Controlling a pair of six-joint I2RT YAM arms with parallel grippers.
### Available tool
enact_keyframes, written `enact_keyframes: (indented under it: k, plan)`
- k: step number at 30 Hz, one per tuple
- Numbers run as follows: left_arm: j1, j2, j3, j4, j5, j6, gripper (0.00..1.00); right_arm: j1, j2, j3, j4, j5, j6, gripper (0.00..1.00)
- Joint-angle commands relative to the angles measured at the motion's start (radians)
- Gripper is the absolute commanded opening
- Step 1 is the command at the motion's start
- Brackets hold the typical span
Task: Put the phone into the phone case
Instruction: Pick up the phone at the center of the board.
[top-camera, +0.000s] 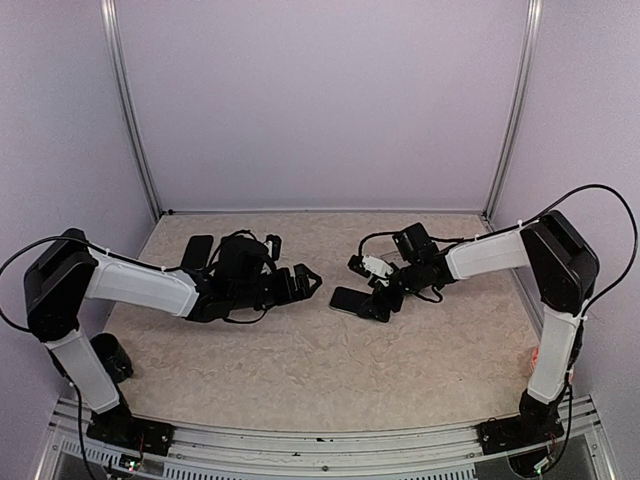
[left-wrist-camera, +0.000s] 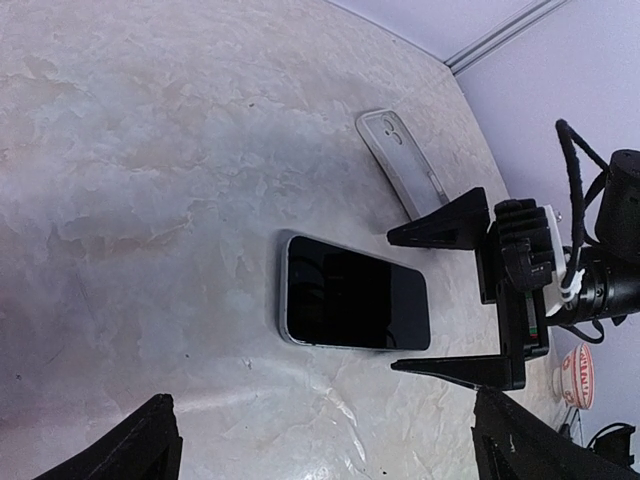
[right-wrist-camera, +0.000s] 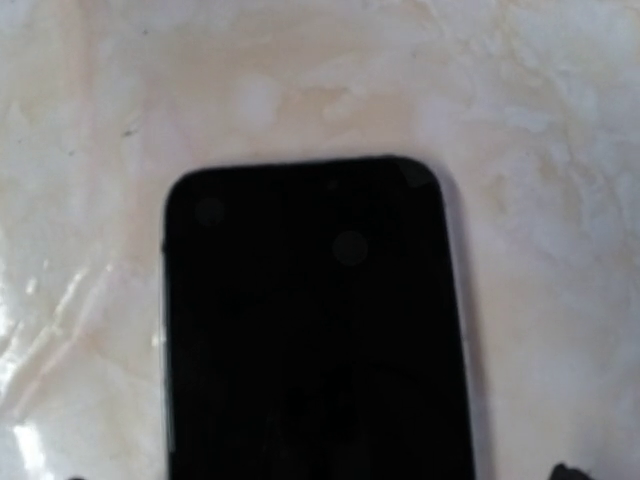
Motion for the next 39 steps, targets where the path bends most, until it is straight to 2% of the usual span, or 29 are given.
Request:
enact_keyframes:
  k: [1,12,17,28,33,39]
  plan:
    - [-0.006,0.016,0.005,0.024,0.012,0.004,0.99,-0.008,0.039,0.043,-0.065,0.005,-0.012,0.99]
    - [-0.006,0.026,0.018,0.018,0.012,0.002,0.99,-0.008,0.086,0.072,-0.11,0.037,-0.021,0.99]
    - [-0.006,0.032,0.026,0.015,0.012,0.0,0.99,-0.007,0.1,0.086,-0.131,0.029,-0.025,0.94]
    - [-0.005,0.018,0.012,0.011,0.021,-0.02,0.99,-0.007,0.116,0.106,-0.168,-0.015,-0.029,0.74]
    - [-0.005,-0.033,-0.045,0.069,-0.021,-0.017,0.99,-0.006,0.106,0.102,-0.167,-0.04,-0.024,0.52]
    - [0.009,-0.074,-0.085,0.127,0.01,-0.018,0.99,0.015,0.066,0.065,-0.114,-0.037,-0.019,0.51]
